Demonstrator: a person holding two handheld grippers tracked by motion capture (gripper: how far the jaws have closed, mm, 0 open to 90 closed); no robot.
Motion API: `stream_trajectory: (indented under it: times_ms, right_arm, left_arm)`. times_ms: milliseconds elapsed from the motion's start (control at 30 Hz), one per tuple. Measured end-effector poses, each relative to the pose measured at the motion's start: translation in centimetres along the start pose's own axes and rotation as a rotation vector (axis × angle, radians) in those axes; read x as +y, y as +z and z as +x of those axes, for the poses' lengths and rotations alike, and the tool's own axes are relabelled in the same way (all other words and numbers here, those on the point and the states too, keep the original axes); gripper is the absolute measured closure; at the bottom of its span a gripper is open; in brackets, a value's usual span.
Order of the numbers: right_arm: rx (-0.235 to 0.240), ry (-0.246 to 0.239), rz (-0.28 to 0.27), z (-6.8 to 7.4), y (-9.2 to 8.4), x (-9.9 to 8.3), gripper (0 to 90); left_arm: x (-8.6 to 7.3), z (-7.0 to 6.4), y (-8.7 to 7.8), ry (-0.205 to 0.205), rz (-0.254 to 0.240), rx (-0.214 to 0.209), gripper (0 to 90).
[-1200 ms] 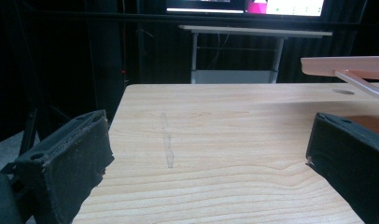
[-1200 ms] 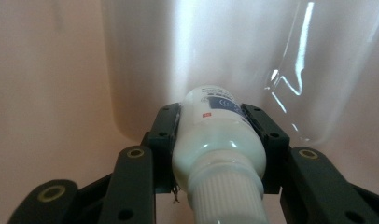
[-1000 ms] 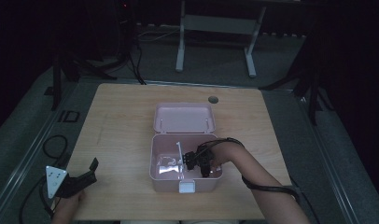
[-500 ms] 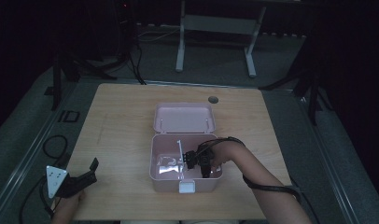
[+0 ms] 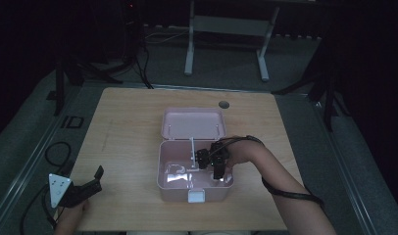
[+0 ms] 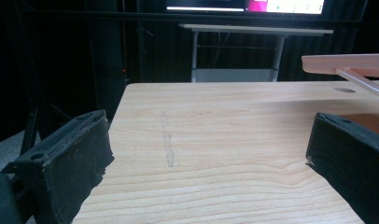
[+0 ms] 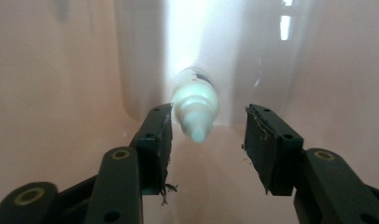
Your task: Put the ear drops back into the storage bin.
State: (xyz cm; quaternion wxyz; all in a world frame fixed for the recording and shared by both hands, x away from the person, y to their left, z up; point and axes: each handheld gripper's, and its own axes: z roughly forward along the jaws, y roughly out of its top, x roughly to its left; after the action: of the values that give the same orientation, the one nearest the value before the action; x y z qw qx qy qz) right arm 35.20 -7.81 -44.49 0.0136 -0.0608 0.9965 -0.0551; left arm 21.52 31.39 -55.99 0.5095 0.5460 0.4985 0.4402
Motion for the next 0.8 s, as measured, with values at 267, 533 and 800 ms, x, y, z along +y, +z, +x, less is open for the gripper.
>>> stream_trajectory:
  times_ms: [267, 533, 800]
  right_arm:
    - [-0.039, 0.019, -0.067, 0.1, -3.6, -1.1, 43.8]
    - [-0.050, 0.054, -0.111, 0.5, -5.7, -2.6, 37.0]
    - [-0.072, 0.115, -0.153, 0.5, -7.2, -5.3, 31.1]
  left_arm:
    - [0.0, 0.0, 0.0, -0.001, 0.000, 0.000, 0.4]
    - [0.0, 0.0, 0.0, 0.002, 0.002, 0.001, 0.4]
    - [0.0, 0.0, 0.0, 0.002, 0.004, 0.001, 0.4]
